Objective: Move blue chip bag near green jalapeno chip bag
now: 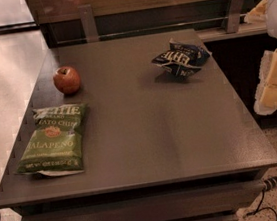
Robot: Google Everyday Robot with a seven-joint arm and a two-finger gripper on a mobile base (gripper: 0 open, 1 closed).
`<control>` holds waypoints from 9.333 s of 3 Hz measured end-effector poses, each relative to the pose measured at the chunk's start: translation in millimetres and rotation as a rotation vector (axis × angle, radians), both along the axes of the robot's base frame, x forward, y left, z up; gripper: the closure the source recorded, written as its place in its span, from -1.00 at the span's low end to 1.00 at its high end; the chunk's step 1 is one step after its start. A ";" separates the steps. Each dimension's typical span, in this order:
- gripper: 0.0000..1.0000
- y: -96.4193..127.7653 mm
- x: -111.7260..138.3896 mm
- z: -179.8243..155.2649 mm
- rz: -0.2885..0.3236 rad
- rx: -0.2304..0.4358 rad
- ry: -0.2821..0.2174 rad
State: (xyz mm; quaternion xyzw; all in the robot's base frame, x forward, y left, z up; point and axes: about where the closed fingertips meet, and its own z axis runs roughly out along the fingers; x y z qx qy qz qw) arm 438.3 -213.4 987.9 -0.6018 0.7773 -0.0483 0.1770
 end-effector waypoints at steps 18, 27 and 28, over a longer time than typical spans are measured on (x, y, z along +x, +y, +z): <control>1.00 61.5 215.5 -79.5 -0.136 0.491 0.005; 0.24 254.1 20.1 -55.2 0.502 0.522 -0.054; -0.22 256.0 18.7 -54.1 0.506 0.520 -0.056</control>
Offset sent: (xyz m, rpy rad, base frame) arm 0.0673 0.0025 0.0066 -0.0560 -0.0977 -0.0359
